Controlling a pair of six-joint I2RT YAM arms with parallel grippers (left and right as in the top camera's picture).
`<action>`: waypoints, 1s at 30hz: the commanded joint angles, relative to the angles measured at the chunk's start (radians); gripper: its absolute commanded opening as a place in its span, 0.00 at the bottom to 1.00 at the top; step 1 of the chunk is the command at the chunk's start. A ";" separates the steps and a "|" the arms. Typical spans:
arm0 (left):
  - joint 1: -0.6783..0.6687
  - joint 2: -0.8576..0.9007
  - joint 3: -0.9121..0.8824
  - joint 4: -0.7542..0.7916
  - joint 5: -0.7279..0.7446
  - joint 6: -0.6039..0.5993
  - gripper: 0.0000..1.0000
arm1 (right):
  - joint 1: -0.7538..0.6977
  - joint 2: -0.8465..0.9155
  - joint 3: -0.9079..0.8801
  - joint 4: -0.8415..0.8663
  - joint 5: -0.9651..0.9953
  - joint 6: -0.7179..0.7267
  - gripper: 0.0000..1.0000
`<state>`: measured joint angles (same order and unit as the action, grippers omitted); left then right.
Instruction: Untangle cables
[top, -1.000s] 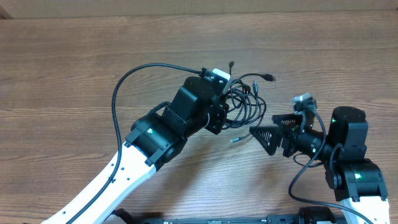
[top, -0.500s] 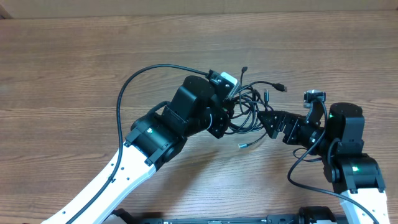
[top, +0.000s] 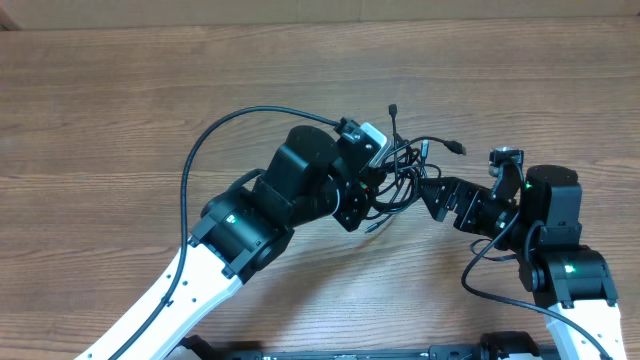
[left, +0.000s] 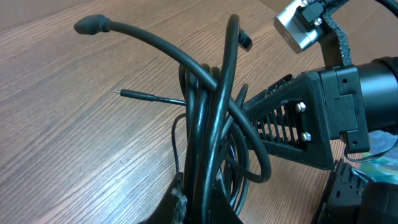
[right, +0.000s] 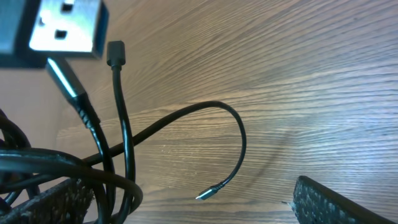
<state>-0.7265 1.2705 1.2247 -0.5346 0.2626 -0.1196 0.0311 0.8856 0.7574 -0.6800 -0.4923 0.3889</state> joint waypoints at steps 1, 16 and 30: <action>0.000 -0.049 0.022 -0.004 0.010 0.039 0.04 | -0.005 0.003 0.022 0.014 0.006 0.003 1.00; 0.000 -0.049 0.022 -0.015 0.205 0.054 0.04 | -0.005 -0.011 0.022 0.043 -0.070 -0.037 1.00; 0.000 -0.049 0.022 0.076 0.520 0.150 0.04 | -0.004 0.003 0.022 0.041 -0.060 -0.049 1.00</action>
<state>-0.7238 1.2507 1.2247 -0.4839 0.6243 -0.0303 0.0250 0.8856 0.7574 -0.6449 -0.5499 0.3573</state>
